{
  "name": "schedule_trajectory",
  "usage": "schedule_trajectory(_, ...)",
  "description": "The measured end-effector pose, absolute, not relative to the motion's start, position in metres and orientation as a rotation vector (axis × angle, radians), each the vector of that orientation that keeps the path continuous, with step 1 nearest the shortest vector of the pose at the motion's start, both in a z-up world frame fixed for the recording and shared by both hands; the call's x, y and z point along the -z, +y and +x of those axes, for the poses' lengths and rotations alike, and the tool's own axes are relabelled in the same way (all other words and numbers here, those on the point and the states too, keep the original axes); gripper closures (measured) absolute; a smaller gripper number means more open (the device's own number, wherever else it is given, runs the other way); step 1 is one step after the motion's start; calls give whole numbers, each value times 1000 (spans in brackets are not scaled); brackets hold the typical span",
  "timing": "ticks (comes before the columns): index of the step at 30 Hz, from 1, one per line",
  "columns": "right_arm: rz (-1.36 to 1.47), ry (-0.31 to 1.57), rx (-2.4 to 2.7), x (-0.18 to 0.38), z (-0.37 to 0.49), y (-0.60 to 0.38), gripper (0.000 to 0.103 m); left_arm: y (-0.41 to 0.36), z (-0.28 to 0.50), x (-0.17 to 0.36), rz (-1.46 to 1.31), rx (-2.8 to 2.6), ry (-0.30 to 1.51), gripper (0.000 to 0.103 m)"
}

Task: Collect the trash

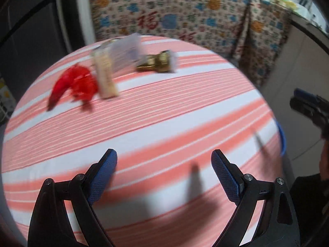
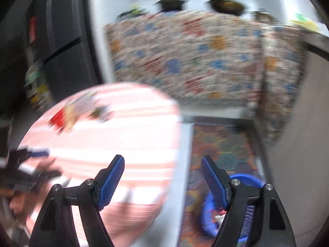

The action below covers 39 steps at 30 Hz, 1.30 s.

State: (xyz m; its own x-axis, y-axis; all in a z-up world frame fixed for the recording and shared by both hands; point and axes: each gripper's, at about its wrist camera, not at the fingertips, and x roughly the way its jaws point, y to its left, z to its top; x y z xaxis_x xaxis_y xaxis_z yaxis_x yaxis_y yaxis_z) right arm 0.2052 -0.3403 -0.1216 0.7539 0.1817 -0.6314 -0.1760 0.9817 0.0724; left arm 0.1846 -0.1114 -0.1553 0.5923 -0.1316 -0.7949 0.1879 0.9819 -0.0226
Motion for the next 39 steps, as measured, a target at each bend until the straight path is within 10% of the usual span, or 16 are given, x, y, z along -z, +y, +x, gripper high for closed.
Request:
schedule_trajectory(13, -108, 952, -327, 185, 259, -174, 23, -23, 200, 180, 34, 21, 935, 2)
schedule_trajectory(23, -125, 912, -250, 191, 300, -145, 3, 24, 218, 181, 17, 15, 936, 0)
schedule_trajectory(39, -118, 915, -249, 192, 307, -144, 2, 60, 283, 180, 45, 76, 939, 0)
